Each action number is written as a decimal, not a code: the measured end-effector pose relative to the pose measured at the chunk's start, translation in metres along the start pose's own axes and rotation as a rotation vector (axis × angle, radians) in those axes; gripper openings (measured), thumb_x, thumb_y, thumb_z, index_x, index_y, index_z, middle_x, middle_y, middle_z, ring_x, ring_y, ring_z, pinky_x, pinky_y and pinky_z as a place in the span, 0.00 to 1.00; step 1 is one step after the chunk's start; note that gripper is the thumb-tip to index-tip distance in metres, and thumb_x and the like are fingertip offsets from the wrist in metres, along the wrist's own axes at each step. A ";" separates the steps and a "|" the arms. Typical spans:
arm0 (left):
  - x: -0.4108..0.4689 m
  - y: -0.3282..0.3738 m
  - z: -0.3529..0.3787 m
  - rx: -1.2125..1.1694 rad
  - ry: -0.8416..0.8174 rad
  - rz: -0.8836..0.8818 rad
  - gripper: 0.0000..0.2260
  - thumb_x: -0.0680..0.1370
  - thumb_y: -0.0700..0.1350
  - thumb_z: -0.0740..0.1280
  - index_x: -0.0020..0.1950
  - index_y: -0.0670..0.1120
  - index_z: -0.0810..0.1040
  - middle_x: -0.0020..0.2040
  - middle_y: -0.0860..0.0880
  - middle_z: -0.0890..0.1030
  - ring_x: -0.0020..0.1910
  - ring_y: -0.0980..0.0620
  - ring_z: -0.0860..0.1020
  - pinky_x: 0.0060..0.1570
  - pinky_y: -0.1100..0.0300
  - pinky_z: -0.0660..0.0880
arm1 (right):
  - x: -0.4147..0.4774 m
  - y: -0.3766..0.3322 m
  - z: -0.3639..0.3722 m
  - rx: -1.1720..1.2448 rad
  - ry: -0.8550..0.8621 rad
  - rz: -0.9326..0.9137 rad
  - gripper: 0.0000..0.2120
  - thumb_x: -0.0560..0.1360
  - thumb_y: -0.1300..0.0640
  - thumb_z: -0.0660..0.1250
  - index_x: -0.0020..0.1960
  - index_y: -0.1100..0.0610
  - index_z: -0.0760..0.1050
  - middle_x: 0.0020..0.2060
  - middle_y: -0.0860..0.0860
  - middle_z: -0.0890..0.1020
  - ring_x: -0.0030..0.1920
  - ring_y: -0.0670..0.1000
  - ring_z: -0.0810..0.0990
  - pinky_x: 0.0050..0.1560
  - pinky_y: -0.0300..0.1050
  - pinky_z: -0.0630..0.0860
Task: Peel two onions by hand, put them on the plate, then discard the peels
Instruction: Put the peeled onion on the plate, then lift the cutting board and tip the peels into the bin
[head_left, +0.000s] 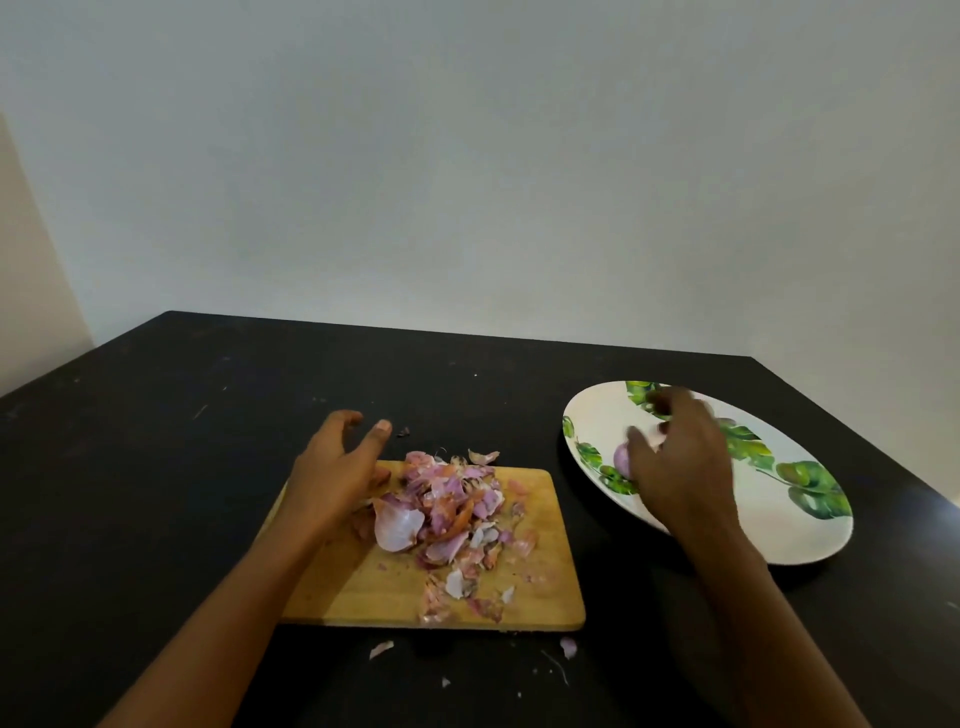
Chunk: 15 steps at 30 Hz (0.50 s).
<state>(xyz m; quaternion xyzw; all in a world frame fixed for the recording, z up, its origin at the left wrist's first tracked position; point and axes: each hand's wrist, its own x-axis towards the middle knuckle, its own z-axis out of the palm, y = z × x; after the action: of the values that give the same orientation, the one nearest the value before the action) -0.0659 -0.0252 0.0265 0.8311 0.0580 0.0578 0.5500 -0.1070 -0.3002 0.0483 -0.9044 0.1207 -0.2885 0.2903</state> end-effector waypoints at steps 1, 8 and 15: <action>-0.001 0.001 0.000 0.018 0.021 0.029 0.19 0.78 0.51 0.63 0.67 0.48 0.68 0.65 0.46 0.72 0.41 0.54 0.81 0.41 0.58 0.78 | -0.004 -0.014 -0.007 0.121 -0.210 -0.046 0.12 0.75 0.58 0.70 0.58 0.55 0.74 0.54 0.54 0.80 0.51 0.52 0.80 0.51 0.48 0.78; -0.019 0.025 -0.019 0.112 -0.528 0.178 0.08 0.71 0.46 0.71 0.48 0.46 0.77 0.41 0.48 0.83 0.36 0.56 0.81 0.33 0.66 0.75 | -0.035 -0.053 -0.016 -0.144 -1.299 -0.116 0.20 0.65 0.52 0.79 0.51 0.47 0.72 0.52 0.49 0.78 0.53 0.52 0.80 0.52 0.46 0.80; -0.022 0.021 -0.011 0.170 -0.590 0.208 0.08 0.71 0.47 0.71 0.45 0.44 0.77 0.36 0.48 0.83 0.34 0.56 0.80 0.37 0.64 0.76 | -0.047 -0.062 -0.019 -0.354 -1.283 -0.147 0.20 0.67 0.48 0.77 0.49 0.47 0.68 0.49 0.46 0.73 0.49 0.48 0.73 0.46 0.41 0.72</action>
<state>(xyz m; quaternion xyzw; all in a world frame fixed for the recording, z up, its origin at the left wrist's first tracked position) -0.0890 -0.0273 0.0495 0.8564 -0.1845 -0.1347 0.4631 -0.1527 -0.2405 0.0763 -0.9366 -0.0921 0.3114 0.1315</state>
